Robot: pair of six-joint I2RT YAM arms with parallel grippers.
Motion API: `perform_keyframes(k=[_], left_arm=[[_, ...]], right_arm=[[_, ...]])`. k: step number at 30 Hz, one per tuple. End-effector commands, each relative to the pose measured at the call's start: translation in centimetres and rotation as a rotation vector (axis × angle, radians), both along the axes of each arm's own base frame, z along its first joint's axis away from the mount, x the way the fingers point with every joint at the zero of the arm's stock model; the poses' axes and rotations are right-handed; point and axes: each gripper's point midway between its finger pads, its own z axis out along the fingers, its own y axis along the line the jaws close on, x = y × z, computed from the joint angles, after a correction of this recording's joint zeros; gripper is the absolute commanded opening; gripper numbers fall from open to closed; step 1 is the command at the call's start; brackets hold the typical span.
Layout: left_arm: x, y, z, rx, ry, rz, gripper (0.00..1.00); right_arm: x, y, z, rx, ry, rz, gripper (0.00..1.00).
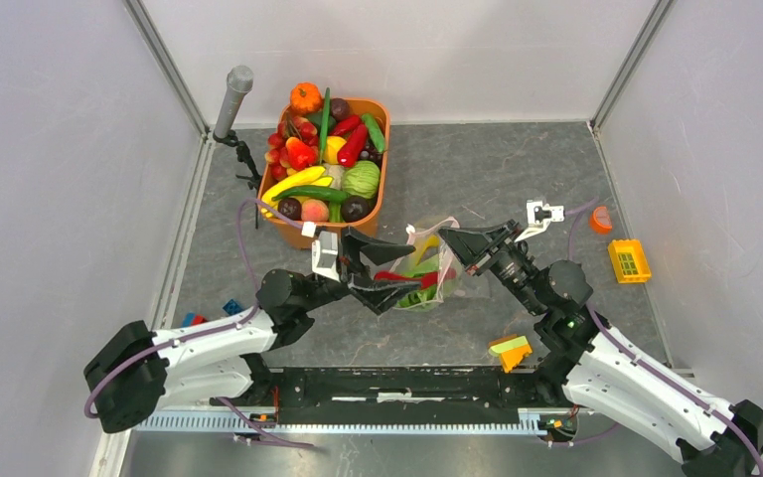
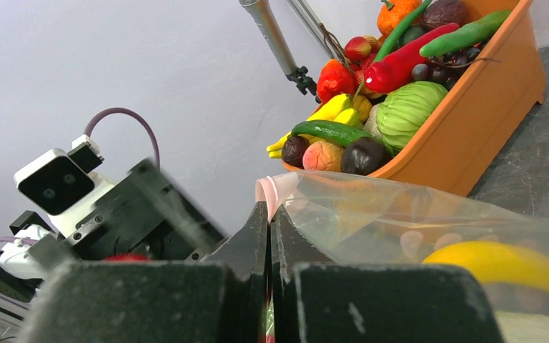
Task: Place the food in the zip-top bag and seal the zipper
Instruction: Place the fake vegetable in the zipper food storage bag.
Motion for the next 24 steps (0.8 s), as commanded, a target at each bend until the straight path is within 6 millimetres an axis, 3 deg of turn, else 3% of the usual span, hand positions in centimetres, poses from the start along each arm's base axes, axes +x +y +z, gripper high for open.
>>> perform_keyframes(k=[1,7,11,14,20,24], left_arm=[[0.6,1.1,2.3,-0.014,-0.074,0.100,0.94],[0.5,1.9,2.4,0.154,-0.119,0.147,0.94],[0.5,3.0,2.4,0.220,-0.110,0.184,0.84],[0.0,3.5,1.6,0.347,-0.074,0.162,0.84],[-0.9,5.5,-1.9,0.663,0.068,0.138,0.85],[-1.6,5.7,-3.4,0.811,0.195,0.089,0.81]], right_arm=[[-0.1,-1.1,2.4,0.067,-0.052,-0.039,0.00],[0.3,-2.1,1.9,0.045,-0.044,-0.096,0.01],[0.5,-2.2,1.6,0.027,-0.041,-0.109,0.01],[0.7,-2.0,1.4,-0.008,-0.031,-0.107,0.01],[0.9,-1.5,1.1,-0.047,-0.023,-0.098,0.01],[1.1,-1.4,0.8,-0.061,-0.015,-0.103,0.01]])
